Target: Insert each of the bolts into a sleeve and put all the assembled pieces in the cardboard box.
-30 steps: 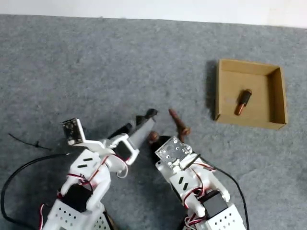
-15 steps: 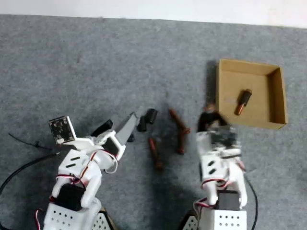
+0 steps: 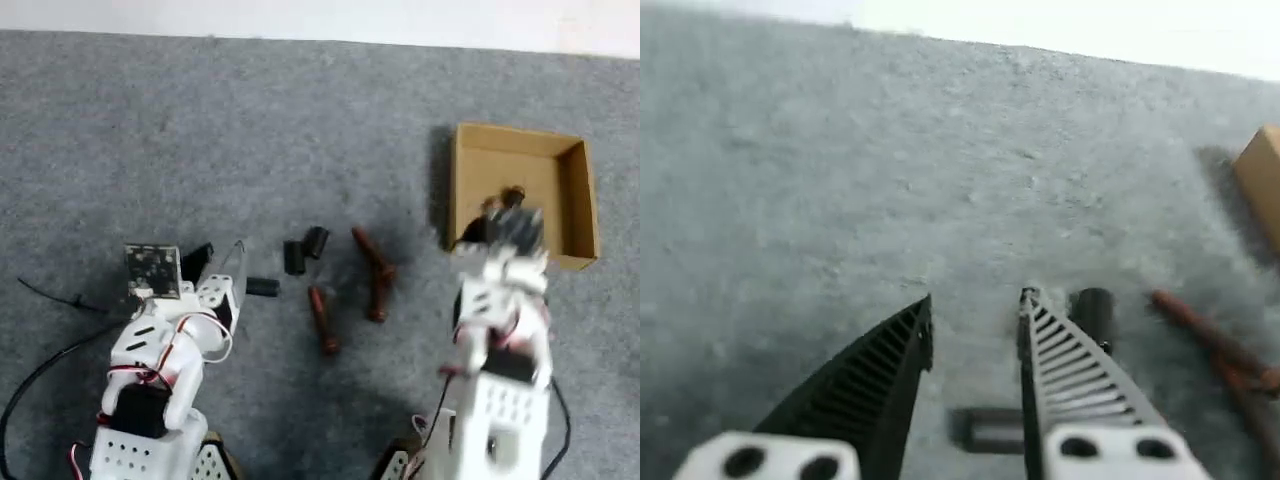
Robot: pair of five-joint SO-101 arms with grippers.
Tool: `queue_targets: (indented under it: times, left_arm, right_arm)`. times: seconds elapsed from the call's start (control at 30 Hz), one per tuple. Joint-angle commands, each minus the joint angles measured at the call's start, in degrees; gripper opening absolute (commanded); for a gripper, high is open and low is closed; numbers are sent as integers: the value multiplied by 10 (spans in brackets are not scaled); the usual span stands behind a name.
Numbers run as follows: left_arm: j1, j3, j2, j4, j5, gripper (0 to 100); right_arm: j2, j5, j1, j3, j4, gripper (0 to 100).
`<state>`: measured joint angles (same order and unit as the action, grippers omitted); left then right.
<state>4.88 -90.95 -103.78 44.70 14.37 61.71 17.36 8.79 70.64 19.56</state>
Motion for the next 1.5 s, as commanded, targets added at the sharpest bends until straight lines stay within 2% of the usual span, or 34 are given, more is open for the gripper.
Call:
queue_targets:
  times: [0.0,0.3,0.57,0.63,0.8,1.1,1.3,1.47]
  left_arm:
    - [-6,-3,-6,3,-83,136]
    - [-6,-9,-6,2,-83,136]
    - [-6,-9,-6,2,-83,136]
    - [-6,-9,-6,2,-83,136]
    - [-6,-10,-6,2,-83,136]
    - [-6,-10,-6,2,-83,138]
    - [-6,-10,-6,2,-83,139]
    - [-6,-10,-6,2,-83,139]
  right_arm:
    - [-235,-37,45,-206,-21,5]
    - [-633,-118,118,-554,150,9]
    - [-770,-119,123,-705,233,11]
    - [-777,-118,123,-712,245,35]
    - [-780,-117,122,-712,247,168]
    - [-733,-120,120,-712,299,174]
    - [-611,-117,63,-658,369,174]
    - [-478,-116,-26,-524,374,174]
